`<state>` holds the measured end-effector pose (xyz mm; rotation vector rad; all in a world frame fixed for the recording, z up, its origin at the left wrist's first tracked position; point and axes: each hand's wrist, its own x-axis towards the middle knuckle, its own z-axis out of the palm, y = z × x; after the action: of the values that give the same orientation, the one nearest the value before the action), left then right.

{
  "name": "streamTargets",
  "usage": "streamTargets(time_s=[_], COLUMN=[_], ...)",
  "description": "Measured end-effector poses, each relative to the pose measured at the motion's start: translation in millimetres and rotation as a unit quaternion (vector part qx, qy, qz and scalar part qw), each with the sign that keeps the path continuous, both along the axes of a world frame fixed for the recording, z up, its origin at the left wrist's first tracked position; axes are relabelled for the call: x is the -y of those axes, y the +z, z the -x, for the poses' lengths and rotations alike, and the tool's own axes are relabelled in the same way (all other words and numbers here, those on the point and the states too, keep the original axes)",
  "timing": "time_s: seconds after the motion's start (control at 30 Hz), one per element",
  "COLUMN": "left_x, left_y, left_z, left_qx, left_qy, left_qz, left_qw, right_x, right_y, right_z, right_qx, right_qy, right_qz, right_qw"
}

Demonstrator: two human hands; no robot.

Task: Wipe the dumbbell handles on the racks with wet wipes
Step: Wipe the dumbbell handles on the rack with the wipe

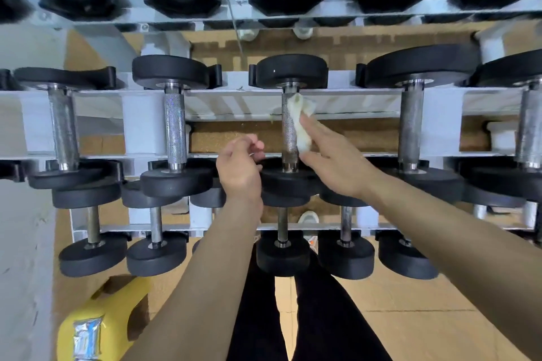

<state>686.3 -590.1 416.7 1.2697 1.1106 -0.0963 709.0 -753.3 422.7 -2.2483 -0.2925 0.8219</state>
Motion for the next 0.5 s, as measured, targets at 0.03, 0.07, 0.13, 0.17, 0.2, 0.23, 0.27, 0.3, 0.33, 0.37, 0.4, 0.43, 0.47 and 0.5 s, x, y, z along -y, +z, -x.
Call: streamTargets(time_s=[0.03, 0.07, 0.13, 0.17, 0.2, 0.23, 0.27, 0.3, 0.33, 0.37, 0.4, 0.43, 0.47, 0.5], left_x=[0.2, 0.3, -0.1, -0.7, -1.4, -2.2, -3.1, -4.1, -5.2, -6.3, -7.1, -6.9, -5.3, -2.9], left_y=[-2.0, -4.9, -10.1, -12.6, -14.8, -16.5, -17.7, -18.3, -19.0, -19.9, -20.9, -21.1, -21.5, -22.1], left_z=[0.7, 1.4, 3.0, 3.1, 3.0, 3.0, 3.4, 3.6, 3.9, 4.5, 5.0, 5.1, 4.3, 3.9], left_qx=[0.004, 0.012, 0.031, 0.040, 0.045, 0.047, 0.046, 0.041, 0.036, 0.031, 0.027, 0.027, 0.031, 0.039], left_qy=[-0.004, -0.008, -0.014, -0.014, -0.014, -0.014, -0.017, -0.021, -0.025, -0.029, -0.031, -0.033, -0.035, -0.036], left_qz=[-0.002, -0.007, -0.022, -0.026, -0.026, -0.024, -0.020, -0.015, -0.011, -0.008, -0.010, -0.017, -0.029, -0.047], left_qw=[1.000, 1.000, 0.999, 0.999, 0.999, 0.998, 0.999, 0.999, 0.999, 0.999, 0.999, 0.999, 0.998, 0.997], right_x=[-14.9, -28.8, -49.5, -55.2, -59.2, -62.0, -63.2, -63.3, -64.2, -65.0, -65.1, -65.1, -64.2, -63.0], right_y=[3.3, 5.9, 6.9, 1.9, -2.9, -9.3, -15.6, -21.4, -24.5, -26.1, -25.7, -24.1, -22.6, -19.7], right_z=[3.7, 5.4, 1.4, -2.3, -5.7, -8.2, -9.3, -10.2, -11.4, -13.0, -14.6, -15.4, -14.2, -12.0], right_qx=[-0.036, -0.055, -0.064, -0.047, -0.023, 0.008, 0.032, 0.044, 0.043, 0.032, 0.023, 0.027, 0.039, 0.052], right_qy=[-0.060, -0.115, -0.220, -0.270, -0.322, -0.374, -0.422, -0.455, -0.468, -0.463, -0.447, -0.419, -0.383, -0.347], right_qz=[-0.034, -0.074, -0.140, -0.150, -0.149, -0.135, -0.118, -0.112, -0.110, -0.104, -0.088, -0.060, -0.026, 0.015], right_qw=[0.997, 0.989, 0.963, 0.950, 0.935, 0.918, 0.898, 0.882, 0.876, 0.880, 0.890, 0.906, 0.923, 0.936])
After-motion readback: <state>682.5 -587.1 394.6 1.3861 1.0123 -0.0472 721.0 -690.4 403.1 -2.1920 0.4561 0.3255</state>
